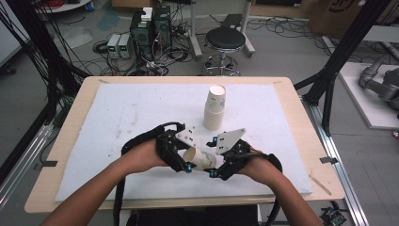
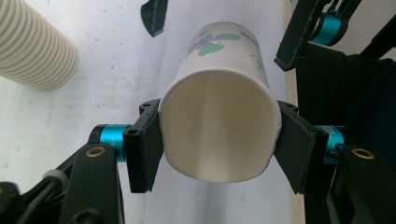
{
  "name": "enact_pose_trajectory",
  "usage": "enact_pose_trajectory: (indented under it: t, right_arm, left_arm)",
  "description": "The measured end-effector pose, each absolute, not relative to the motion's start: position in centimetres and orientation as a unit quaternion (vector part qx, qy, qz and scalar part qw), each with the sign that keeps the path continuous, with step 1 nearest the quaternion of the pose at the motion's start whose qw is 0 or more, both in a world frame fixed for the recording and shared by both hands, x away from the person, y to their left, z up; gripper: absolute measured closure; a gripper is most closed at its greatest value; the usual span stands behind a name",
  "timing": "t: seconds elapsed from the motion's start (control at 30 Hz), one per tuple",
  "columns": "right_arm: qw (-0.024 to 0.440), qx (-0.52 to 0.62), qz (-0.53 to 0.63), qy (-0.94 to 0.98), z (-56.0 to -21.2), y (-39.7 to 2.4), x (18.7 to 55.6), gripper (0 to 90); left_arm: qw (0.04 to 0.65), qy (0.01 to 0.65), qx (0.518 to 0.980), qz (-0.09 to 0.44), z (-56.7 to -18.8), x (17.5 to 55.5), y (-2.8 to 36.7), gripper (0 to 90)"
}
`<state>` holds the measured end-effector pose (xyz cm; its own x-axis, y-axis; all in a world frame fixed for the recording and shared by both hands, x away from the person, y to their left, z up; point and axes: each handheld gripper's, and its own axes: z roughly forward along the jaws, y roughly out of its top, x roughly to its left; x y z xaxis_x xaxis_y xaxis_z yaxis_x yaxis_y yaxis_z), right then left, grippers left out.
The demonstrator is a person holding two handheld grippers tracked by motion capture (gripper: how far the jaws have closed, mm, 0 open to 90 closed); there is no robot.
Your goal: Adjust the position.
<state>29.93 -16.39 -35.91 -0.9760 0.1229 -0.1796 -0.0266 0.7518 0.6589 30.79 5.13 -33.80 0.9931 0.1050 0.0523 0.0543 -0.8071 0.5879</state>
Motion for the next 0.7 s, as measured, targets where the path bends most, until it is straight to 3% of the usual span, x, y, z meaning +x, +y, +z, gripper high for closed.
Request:
enact_pose_trajectory:
  t: [0.17,0.47,0.7]
  right_arm:
    - [0.101,0.021,0.333,0.937,-36.3,-15.5,30.0,20.2]
    - [0.087,0.008,0.305,0.948,-37.1,-14.5,30.0,36.4]
    - [0.087,0.02,0.296,0.951,-37.3,-14.3,30.1,36.8]
  left_arm:
    - [0.3,0.044,0.952,0.037,-34.1,30.8,4.8,38.2]
    - [0.296,0.042,0.953,0.039,-34.1,30.7,4.4,36.9]
    - [0.308,0.049,0.949,0.05,-34.0,30.5,4.1,34.7]
